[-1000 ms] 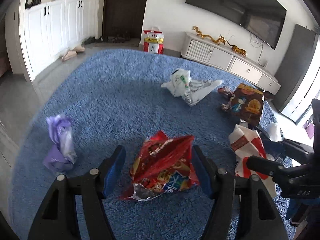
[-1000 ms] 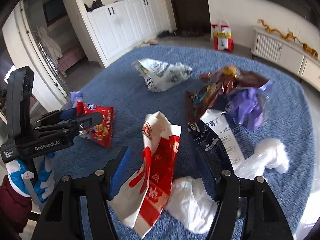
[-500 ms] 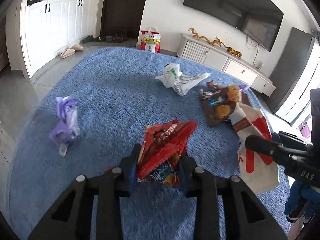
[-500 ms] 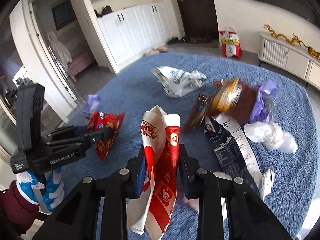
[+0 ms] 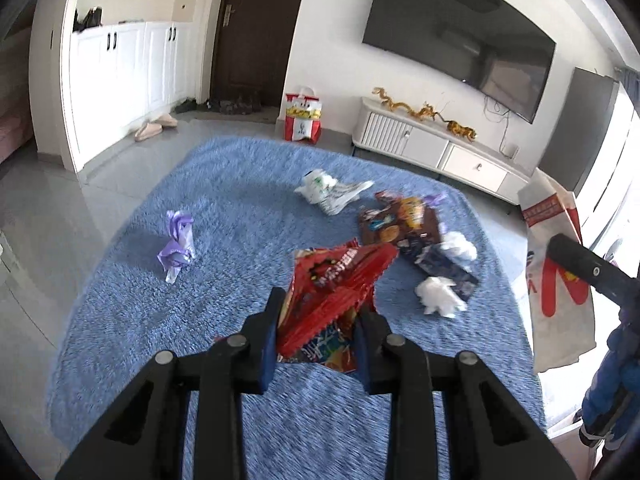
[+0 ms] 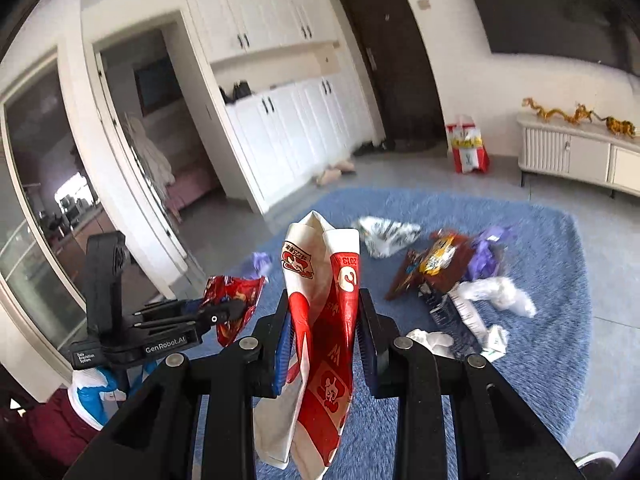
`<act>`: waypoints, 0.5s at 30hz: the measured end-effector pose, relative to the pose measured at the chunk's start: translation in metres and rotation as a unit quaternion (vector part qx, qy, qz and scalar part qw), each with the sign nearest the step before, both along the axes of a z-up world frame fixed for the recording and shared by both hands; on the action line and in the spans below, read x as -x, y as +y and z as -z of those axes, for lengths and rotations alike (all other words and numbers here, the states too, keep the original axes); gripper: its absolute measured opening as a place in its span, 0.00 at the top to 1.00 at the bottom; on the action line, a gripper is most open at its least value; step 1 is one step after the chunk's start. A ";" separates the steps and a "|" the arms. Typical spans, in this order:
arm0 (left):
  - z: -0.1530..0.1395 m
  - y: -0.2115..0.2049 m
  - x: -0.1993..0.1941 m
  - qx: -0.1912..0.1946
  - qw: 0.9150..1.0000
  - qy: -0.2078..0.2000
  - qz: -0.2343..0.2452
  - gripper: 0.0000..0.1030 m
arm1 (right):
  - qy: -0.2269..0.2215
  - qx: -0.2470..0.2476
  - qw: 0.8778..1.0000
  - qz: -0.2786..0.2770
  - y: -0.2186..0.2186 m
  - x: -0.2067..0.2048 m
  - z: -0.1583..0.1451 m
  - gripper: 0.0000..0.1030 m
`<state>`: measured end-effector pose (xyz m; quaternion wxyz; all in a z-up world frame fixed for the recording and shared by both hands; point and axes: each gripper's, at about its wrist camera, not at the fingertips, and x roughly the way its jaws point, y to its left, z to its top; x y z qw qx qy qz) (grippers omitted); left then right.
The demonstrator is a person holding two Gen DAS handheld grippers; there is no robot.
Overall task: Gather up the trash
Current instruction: 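Carry both bags over the white bin and open both tools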
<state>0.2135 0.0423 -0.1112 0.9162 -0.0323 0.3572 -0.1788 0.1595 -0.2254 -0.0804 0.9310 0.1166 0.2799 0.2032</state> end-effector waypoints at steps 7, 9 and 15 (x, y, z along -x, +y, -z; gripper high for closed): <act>-0.033 -0.040 0.046 -0.021 0.999 -0.038 0.015 0.72 | -0.028 -0.022 0.999 0.039 -0.044 0.058 -0.014 0.72; -0.042 -0.056 0.059 -0.027 0.998 -0.049 0.018 0.72 | -0.036 -0.023 0.998 0.055 -0.060 0.076 -0.018 0.72; -0.059 -0.107 0.098 -0.059 0.994 -0.087 0.038 0.72 | -0.056 -0.025 0.992 0.106 -0.108 0.120 -0.022 0.72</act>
